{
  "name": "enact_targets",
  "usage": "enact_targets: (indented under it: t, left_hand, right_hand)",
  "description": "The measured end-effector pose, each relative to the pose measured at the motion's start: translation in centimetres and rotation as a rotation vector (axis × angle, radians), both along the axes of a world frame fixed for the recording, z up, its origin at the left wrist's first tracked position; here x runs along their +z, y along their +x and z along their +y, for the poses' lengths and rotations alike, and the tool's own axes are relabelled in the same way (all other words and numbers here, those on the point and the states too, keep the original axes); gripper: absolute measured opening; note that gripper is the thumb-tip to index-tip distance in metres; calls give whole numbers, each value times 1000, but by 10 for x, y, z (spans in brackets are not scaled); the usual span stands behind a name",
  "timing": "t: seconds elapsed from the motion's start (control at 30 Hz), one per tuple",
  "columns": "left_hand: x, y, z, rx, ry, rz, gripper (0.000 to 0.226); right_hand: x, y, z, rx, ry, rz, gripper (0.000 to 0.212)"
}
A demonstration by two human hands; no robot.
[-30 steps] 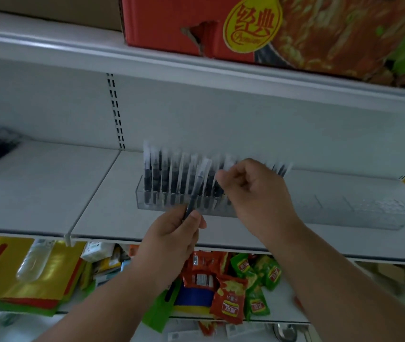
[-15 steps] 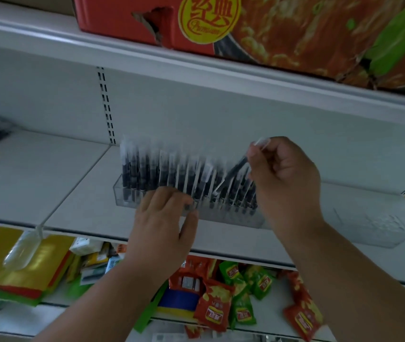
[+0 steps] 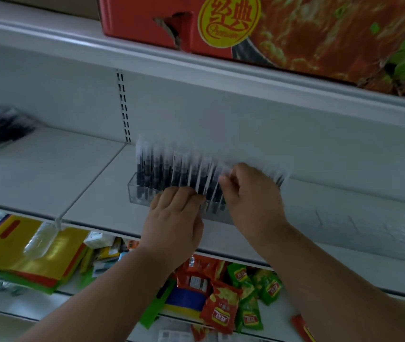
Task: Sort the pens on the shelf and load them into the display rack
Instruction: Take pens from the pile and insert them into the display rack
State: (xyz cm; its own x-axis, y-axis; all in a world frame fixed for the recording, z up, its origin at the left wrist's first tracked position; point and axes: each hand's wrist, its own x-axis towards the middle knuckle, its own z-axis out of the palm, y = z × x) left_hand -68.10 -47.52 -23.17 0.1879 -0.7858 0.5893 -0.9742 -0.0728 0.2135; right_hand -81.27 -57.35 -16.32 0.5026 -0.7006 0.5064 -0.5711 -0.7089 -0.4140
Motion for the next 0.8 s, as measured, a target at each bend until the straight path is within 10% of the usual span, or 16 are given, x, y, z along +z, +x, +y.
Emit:
enact_targets:
  t: [0.8]
  left_hand:
    - [3, 16, 47, -97, 100, 75, 47]
  right_hand:
    - [13, -13, 86, -109, -137, 90, 29]
